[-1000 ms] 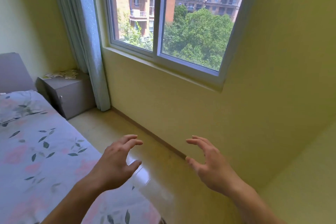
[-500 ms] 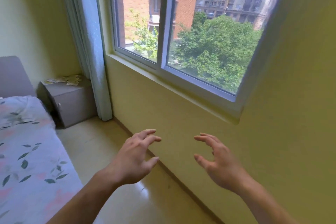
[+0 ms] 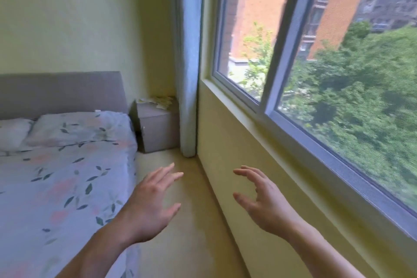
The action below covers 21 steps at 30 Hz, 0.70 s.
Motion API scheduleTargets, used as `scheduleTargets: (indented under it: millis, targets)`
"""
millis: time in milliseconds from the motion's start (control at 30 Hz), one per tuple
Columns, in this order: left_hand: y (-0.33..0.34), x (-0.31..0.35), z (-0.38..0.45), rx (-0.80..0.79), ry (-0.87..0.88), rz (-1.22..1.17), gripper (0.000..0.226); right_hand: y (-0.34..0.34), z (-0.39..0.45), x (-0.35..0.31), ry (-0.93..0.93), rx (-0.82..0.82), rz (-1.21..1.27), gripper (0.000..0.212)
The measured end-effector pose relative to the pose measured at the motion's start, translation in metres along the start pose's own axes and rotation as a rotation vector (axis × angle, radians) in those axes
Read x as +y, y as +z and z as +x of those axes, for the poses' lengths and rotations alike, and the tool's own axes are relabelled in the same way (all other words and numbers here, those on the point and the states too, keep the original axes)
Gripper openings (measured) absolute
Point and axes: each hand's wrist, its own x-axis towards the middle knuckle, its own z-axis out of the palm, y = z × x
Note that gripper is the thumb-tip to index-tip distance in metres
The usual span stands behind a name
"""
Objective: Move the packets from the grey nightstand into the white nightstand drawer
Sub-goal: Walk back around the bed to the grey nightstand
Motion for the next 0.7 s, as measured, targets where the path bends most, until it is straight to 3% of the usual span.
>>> scheduleTargets:
  millis: [267,467,700]
  targets:
    - [-0.032,-0.094,0.067,0.11,-0.273,-0.001,0.064,0.048,0.187,-0.04,-0.25,-0.164,0.021,0.053]
    - [-0.055,-0.17,0.181,0.129,-0.311,-0.021,0.063,0.072,0.326,-0.054,-0.252,-0.188,0.014,0.05]
    - [-0.086,-0.229,0.336,0.112,-0.222,-0.001,0.057,0.082,0.472,-0.057,-0.245,-0.14,0.068,0.051]
